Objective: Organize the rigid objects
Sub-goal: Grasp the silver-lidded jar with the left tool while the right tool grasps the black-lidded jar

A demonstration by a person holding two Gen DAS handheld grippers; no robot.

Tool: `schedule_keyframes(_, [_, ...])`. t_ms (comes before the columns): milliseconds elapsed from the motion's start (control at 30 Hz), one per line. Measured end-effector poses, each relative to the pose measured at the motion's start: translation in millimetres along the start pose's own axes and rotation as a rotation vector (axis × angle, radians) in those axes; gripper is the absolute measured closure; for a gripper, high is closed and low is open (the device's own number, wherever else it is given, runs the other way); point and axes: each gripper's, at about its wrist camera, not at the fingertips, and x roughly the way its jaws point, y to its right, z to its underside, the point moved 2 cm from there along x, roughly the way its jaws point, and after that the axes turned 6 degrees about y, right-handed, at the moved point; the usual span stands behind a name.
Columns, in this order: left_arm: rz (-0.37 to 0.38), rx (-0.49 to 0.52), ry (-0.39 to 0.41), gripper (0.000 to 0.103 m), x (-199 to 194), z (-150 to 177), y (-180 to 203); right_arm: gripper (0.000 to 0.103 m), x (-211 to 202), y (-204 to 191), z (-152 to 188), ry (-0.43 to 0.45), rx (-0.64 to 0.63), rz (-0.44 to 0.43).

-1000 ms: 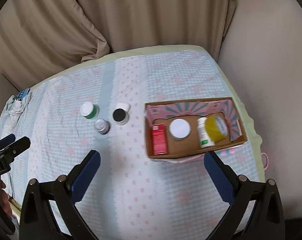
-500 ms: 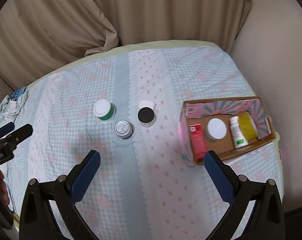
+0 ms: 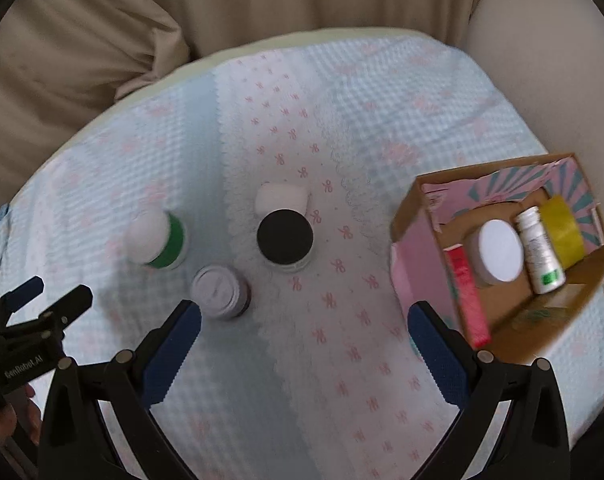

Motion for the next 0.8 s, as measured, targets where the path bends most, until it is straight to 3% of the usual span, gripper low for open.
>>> schedule_keyframes(167, [0.016, 0.042, -0.042, 0.002, 57, -9, 12, 0.000, 48, -3, -10, -0.034, 0.015, 0.019])
schedule_keyframes(433, [0.037, 0.076, -0.078, 0.004, 106, -17, 26, 0.012, 106, -13, -20, -0.097, 0.004, 0.015])
schedule_keyframes(600, [0.051, 0.076, -0.095, 0.019, 124, -20, 30, 0.021, 129, -15, -17, -0.142, 0.010, 0.014])
schedule_keyframes(667, [0.065, 0.078, -0.094, 0.033, 130, -21, 32, 0.034, 133, -14, -16, -0.147, 0.010, 0.011])
schedule_keyframes(767, [0.063, 0.087, -0.080, 0.034, 131, -21, 33, 0.050, 139, -15, -16, -0.160, -0.002, 0.016])
schedule_keyframes(800, [0.062, 0.089, -0.078, 0.034, 132, -21, 34, 0.051, 138, -15, -16, -0.155, -0.008, 0.014])
